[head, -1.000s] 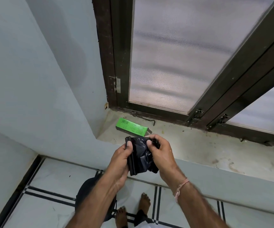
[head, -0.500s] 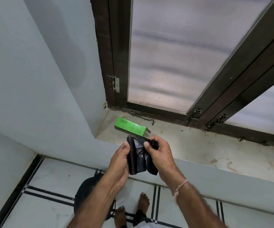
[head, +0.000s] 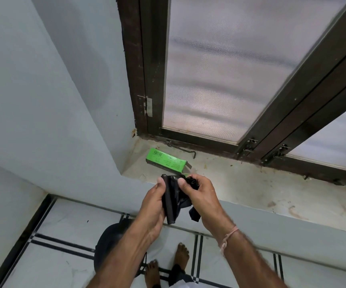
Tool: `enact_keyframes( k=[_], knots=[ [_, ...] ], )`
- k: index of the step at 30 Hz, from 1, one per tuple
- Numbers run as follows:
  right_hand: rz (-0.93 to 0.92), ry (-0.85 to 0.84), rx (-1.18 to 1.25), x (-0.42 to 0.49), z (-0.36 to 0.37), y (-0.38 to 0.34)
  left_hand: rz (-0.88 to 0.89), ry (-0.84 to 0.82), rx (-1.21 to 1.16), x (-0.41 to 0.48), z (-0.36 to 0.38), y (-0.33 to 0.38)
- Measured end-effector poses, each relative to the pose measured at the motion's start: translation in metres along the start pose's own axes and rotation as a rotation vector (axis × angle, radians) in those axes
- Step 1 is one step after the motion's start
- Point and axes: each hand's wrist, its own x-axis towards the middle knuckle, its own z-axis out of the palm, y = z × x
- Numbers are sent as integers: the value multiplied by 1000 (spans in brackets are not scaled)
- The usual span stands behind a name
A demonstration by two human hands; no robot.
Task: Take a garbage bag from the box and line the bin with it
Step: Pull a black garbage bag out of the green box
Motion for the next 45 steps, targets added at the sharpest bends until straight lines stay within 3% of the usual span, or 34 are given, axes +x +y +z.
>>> enact_keyframes(
  k=[9, 17, 19, 22, 28, 33, 38, 45],
  knots=[
    [42, 73, 5, 4, 0, -1, -10, 29, -23, 3, -6, 3],
    [84, -49, 72, -1, 2, -12, 9, 20, 26, 3, -5, 5],
    [39, -106, 40, -3, 0, -12, 49, 0, 65, 3, -7, 6],
    [6, -54, -65, -1, -2, -9, 101, 0, 142, 2, -8, 6],
    [78, -43, -197, 1, -3, -10, 133, 28, 254, 6, -9, 4],
    [241, -138, 180, 2, 0, -8, -18, -66, -70, 9, -5, 5],
    [318, -119, 510, 0, 3, -3, -103, -89, -239, 7, -2, 7],
    [317, -59, 659, 1, 7, 1, -129, -94, -454, 6, 4, 6]
  ],
)
